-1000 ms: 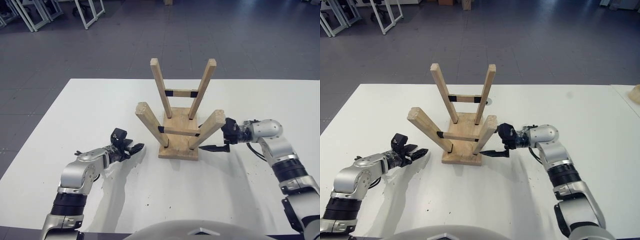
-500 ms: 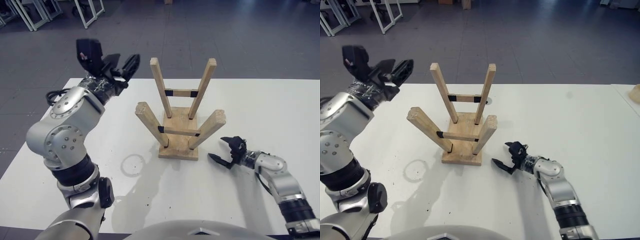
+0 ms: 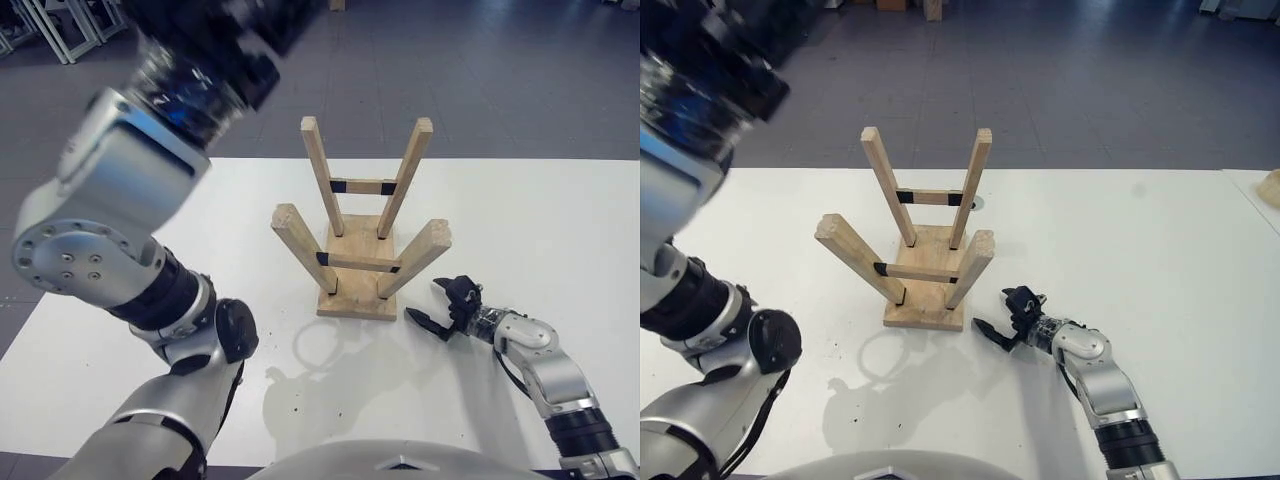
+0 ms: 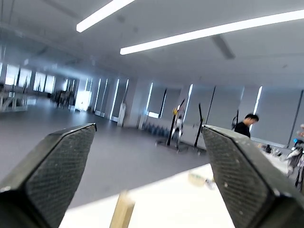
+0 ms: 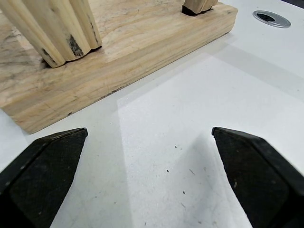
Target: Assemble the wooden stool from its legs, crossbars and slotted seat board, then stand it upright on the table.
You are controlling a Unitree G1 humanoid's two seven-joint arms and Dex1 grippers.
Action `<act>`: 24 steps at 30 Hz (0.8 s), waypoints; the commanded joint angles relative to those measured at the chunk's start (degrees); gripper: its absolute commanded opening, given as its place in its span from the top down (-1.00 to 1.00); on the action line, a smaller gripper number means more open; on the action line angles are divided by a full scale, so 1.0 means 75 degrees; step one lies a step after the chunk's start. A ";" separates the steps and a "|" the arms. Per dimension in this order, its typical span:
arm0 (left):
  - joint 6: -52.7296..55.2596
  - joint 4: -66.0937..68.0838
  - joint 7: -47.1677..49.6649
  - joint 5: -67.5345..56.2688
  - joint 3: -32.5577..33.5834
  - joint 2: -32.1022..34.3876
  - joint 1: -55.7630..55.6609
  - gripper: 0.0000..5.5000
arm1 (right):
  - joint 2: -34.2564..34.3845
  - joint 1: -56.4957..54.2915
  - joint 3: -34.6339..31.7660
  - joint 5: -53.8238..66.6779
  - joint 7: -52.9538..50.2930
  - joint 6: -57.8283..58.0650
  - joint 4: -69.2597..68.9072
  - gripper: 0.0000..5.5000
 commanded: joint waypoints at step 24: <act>-0.3622 0.1640 0.1479 0.1980 -0.2001 0.3043 0.4392 -0.50 | 0.1099 -0.3177 -0.3413 0.2101 -0.3700 0.4599 -0.3818 -0.40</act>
